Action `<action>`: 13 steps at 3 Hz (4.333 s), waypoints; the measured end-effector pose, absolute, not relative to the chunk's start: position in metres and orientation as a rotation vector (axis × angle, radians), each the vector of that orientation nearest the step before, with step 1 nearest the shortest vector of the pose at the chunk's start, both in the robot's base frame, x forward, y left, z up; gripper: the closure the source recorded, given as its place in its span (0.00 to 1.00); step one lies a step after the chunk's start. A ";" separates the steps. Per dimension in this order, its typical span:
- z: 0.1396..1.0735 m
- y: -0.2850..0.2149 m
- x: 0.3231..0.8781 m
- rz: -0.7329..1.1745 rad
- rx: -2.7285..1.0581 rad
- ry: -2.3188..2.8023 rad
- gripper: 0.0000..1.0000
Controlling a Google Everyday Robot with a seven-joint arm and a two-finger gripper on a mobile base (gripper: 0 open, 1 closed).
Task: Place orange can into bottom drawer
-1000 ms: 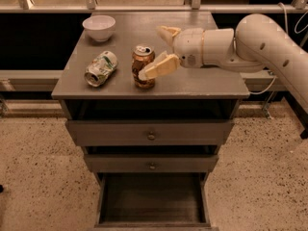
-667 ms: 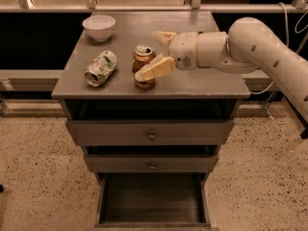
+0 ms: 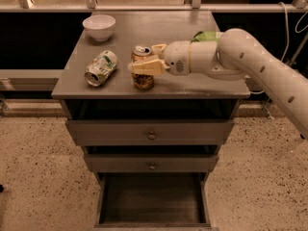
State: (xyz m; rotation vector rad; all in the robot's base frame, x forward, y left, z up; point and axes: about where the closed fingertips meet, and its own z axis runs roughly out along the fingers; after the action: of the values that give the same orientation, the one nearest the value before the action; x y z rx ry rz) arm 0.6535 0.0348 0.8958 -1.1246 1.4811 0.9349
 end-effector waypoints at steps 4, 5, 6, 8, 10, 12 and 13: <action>0.846 -0.043 0.490 0.953 -1.434 1.134 1.00; 0.773 -0.019 0.473 1.006 -1.498 1.233 1.00; 0.711 0.007 0.464 1.051 -1.480 1.319 1.00; 0.689 -0.029 0.465 0.934 -1.449 1.403 1.00; 0.602 -0.174 0.424 0.684 -1.302 1.521 1.00; 0.584 -0.177 0.434 0.721 -1.216 1.482 1.00; 0.537 -0.193 0.468 0.756 -1.047 1.325 1.00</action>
Offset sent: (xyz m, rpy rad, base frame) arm -0.1387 -0.0941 0.0240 0.2322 -0.4341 0.2788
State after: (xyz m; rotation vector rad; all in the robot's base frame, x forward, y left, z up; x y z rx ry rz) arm 0.4678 -0.1929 0.5368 -1.0471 1.3255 0.7557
